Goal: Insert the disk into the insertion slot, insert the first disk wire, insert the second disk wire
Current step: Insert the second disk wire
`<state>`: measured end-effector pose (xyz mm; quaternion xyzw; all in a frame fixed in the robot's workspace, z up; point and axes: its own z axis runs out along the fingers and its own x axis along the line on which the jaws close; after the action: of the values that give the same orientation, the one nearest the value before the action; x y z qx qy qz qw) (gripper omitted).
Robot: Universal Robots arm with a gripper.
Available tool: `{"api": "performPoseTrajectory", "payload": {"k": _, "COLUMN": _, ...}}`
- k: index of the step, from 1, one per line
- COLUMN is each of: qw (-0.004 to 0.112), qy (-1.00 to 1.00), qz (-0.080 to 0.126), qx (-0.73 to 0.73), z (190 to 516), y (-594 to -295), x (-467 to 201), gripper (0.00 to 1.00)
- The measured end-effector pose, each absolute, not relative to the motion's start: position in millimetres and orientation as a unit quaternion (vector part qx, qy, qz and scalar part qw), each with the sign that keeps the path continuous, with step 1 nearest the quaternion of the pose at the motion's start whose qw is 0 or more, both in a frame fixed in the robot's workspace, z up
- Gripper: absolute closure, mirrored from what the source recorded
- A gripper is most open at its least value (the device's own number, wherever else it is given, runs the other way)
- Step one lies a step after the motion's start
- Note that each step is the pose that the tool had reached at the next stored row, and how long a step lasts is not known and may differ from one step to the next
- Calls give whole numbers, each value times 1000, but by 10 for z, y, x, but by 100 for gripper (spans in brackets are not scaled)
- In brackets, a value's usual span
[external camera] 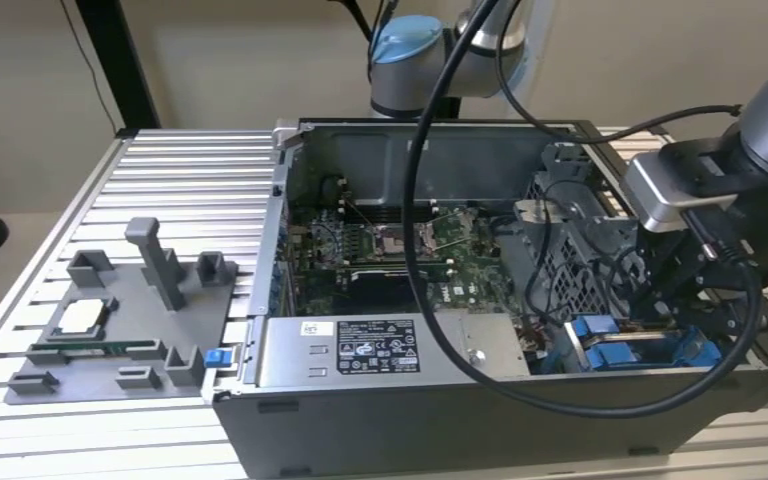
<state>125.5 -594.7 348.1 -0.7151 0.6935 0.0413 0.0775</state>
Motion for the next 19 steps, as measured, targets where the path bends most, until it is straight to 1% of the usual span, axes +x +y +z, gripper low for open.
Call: {"api": "performPoseTrajectory", "payload": {"k": 19, "qw": 78, "qy": 693, "qz": 41, "qx": -715, "z": 3520, "y": -5947, "x": 1258, "gripper": 100}}
